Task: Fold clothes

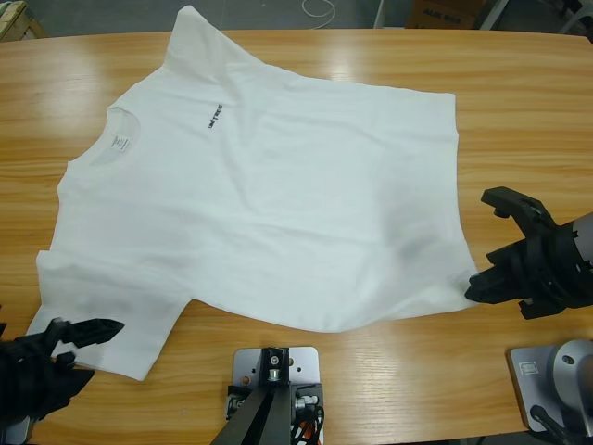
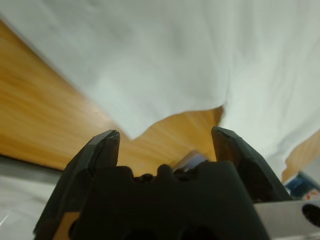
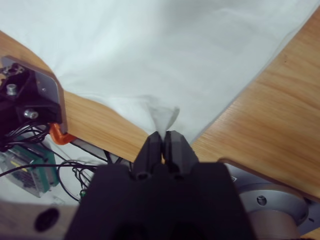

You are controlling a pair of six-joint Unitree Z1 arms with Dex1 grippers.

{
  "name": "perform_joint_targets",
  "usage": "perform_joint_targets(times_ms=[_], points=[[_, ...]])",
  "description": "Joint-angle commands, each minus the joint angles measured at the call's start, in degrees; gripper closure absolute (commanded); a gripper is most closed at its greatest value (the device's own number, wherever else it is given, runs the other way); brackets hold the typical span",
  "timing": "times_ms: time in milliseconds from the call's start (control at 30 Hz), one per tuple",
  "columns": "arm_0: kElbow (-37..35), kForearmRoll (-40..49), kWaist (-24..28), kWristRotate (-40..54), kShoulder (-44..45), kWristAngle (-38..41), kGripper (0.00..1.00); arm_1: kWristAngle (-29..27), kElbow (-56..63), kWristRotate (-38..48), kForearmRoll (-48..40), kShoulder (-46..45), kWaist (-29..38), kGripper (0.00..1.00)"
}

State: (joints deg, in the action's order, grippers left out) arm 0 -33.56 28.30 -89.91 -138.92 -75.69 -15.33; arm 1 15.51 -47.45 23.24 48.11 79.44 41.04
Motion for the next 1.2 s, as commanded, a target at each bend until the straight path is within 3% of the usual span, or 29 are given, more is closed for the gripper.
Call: perform_joint_targets(times_ms=[33, 233, 600, 1200], points=[[5.59, -0.72, -13.52, -16.33, 1.3, -5.09, 0.276, -1.22, 1.84, -0.72, -0.4, -0.59, 0.54, 1.0], [8.35, -0.81, -17.7, -23.62, -1.78, -5.09, 0.276, -1.69, 1.84, -0.66, -0.3, -1.04, 0.54, 1.0], [13.16, -10.05, -17.84, -26.96, -10.87, -8.75, 0.28, -1.8, 1.92, -0.74, -0.42, -1.32, 0.89, 1.0], [15.03, -11.95, -17.84, -31.68, -17.46, -14.53, 0.299, -1.5, 2.01, -0.82, -0.56, -1.22, 0.98, 1.0]])
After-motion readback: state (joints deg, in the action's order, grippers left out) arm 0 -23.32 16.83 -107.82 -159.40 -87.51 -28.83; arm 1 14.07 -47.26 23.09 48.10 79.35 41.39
